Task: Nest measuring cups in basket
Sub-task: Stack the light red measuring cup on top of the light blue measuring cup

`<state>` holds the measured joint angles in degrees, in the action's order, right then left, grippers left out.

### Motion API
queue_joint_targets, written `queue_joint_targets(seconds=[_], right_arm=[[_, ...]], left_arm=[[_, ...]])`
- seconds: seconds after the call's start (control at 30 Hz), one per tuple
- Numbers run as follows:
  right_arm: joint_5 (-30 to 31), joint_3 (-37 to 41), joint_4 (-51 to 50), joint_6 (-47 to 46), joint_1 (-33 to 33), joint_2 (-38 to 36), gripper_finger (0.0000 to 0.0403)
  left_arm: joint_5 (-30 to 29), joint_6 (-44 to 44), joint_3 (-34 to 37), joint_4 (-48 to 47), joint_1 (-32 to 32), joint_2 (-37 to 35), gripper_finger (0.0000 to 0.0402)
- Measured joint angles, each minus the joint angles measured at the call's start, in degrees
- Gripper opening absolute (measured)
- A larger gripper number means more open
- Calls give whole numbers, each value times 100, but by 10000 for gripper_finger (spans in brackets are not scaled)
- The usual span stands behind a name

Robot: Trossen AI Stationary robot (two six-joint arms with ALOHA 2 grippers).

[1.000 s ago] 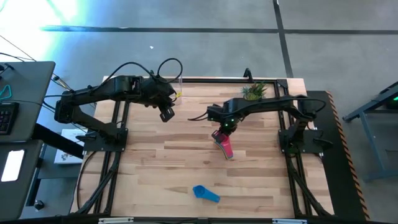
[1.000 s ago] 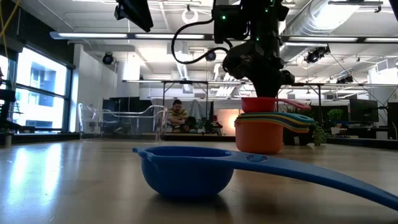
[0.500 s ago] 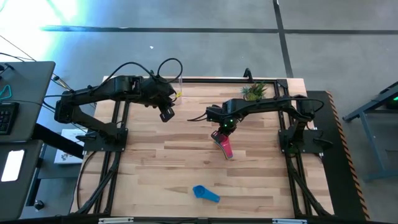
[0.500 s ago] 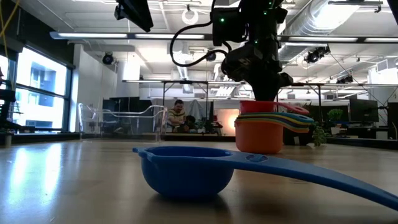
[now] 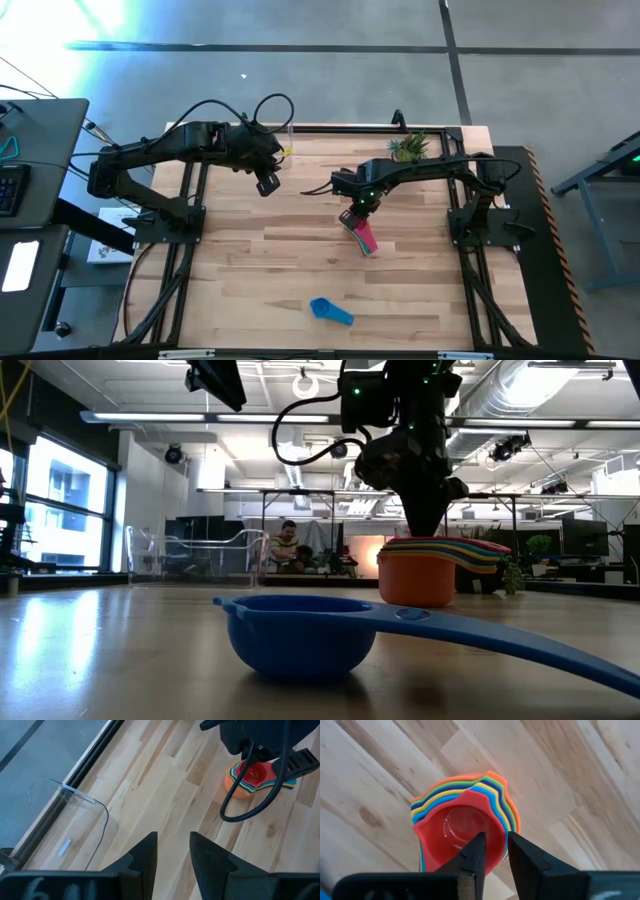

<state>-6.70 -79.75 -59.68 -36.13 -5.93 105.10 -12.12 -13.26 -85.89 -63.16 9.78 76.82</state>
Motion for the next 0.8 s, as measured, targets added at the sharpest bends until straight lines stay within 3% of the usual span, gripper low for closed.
queue_joint_targets(seconds=[0.5,0.8], right_arm=[[-43,0,-966,-652,9,-251,80],[273,0,-1229,-1444,558,-269,80]], left_arm=[[0,148,0,-2,0,0,104],[0,152,0,-17,0,2,104]])
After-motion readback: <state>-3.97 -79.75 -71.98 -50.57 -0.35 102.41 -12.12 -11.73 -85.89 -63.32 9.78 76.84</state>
